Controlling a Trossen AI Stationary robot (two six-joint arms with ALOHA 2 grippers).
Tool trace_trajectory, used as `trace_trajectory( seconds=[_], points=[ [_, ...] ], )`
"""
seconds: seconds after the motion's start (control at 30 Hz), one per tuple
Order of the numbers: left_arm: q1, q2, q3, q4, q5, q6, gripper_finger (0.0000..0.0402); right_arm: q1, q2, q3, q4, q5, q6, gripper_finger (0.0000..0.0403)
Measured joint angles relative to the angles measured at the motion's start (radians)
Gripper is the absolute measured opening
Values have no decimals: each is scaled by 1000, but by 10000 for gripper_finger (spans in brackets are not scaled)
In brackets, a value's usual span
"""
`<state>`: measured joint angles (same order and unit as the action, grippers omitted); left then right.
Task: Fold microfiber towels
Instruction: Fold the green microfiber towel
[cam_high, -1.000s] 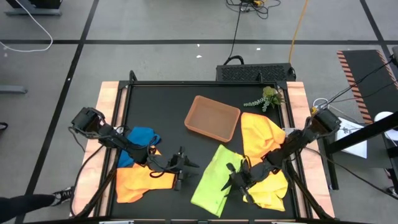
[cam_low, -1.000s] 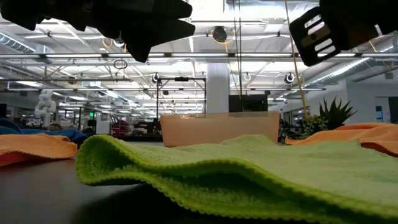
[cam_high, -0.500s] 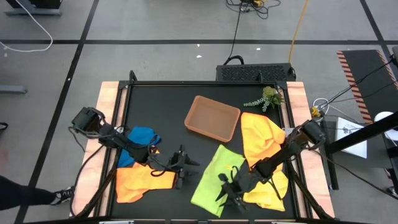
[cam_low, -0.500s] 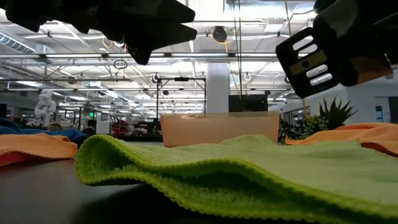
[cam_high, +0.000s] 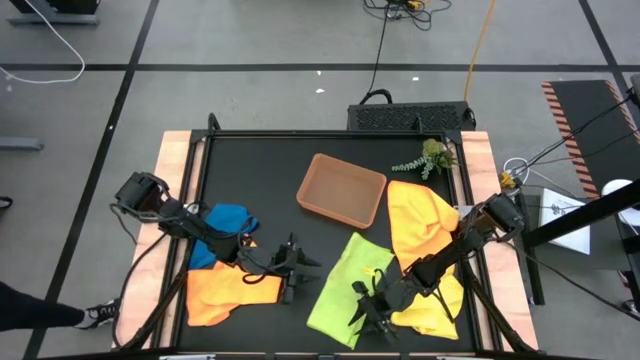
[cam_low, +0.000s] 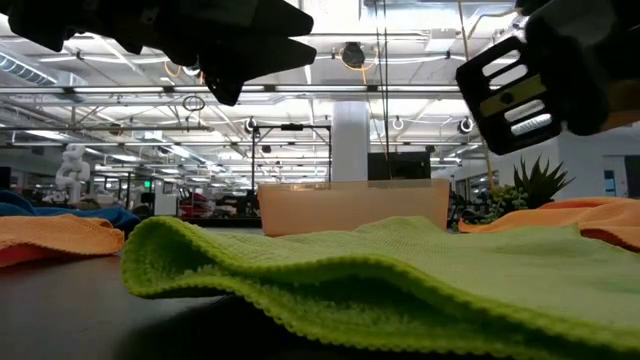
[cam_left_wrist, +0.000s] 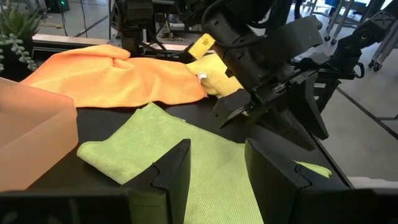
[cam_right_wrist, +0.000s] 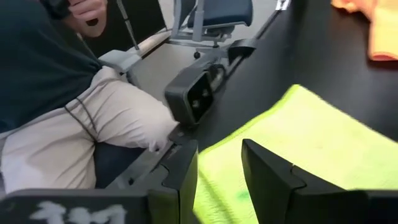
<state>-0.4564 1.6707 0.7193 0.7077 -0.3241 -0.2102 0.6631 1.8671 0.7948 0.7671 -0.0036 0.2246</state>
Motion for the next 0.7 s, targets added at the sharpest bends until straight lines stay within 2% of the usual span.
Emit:
trace_trajectory(
  seconds=[0.17, 0.4, 0.7],
  points=[
    [0, 0, 0, -1, 0, -1, 152, 13, 3, 0, 2, 3, -4, 118],
    [0, 0, 0, -1, 0, -1, 152, 13, 92, 50, 31, 3, -8, 118],
    [0, 0, 0, -1, 0, 5, 152, 16, 128, 191, -251, 33, -39, 118]
  ],
)
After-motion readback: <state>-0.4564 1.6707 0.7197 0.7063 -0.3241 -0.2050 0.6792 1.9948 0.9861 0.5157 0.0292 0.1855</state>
